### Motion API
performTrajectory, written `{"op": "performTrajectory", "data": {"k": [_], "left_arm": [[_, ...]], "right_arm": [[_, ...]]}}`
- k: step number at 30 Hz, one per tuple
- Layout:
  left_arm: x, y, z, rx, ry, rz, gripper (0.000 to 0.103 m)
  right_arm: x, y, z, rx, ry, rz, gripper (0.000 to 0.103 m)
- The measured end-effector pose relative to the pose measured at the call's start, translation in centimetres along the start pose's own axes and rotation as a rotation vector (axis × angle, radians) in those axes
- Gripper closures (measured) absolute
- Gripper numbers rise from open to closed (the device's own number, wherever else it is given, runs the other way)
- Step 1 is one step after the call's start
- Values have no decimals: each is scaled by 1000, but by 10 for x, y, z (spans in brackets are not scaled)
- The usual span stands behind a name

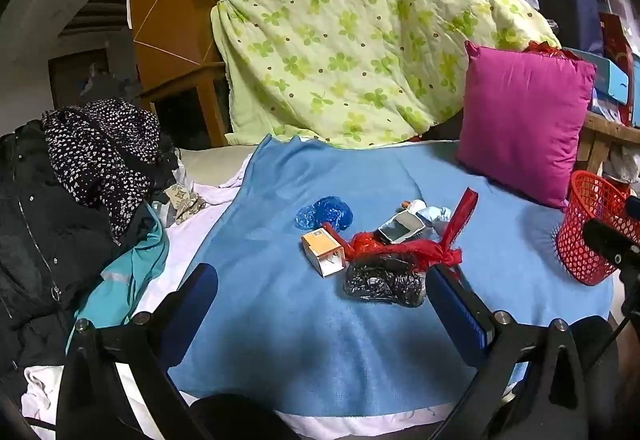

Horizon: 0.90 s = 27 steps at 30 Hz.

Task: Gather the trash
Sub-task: 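Grasp the red ribbon with the right gripper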

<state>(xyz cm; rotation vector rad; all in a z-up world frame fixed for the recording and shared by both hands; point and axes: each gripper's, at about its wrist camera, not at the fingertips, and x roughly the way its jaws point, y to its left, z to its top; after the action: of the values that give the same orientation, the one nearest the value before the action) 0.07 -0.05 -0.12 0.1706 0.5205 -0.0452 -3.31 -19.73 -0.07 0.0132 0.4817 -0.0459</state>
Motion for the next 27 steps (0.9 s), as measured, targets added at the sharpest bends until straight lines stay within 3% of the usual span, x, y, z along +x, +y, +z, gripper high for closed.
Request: {"op": "performTrajectory", "data": {"k": [7, 18, 19, 22, 27], "left_arm": [[10, -1, -6, 3, 26, -5, 0], [28, 11, -14, -15, 90, -7, 0], [29, 13, -15, -13, 30, 8, 0], [32, 17, -16, -14, 10, 15, 0], [41, 31, -21, -36, 39, 17, 0]], "right_arm": [[3, -2, 0, 9, 0, 6, 0], [29, -7, -11, 71, 49, 82, 0], [31, -7, -11, 80, 49, 91, 0], [33, -4, -11, 98, 45, 113, 0], [35, 0, -15, 75, 73, 160, 0]]}}
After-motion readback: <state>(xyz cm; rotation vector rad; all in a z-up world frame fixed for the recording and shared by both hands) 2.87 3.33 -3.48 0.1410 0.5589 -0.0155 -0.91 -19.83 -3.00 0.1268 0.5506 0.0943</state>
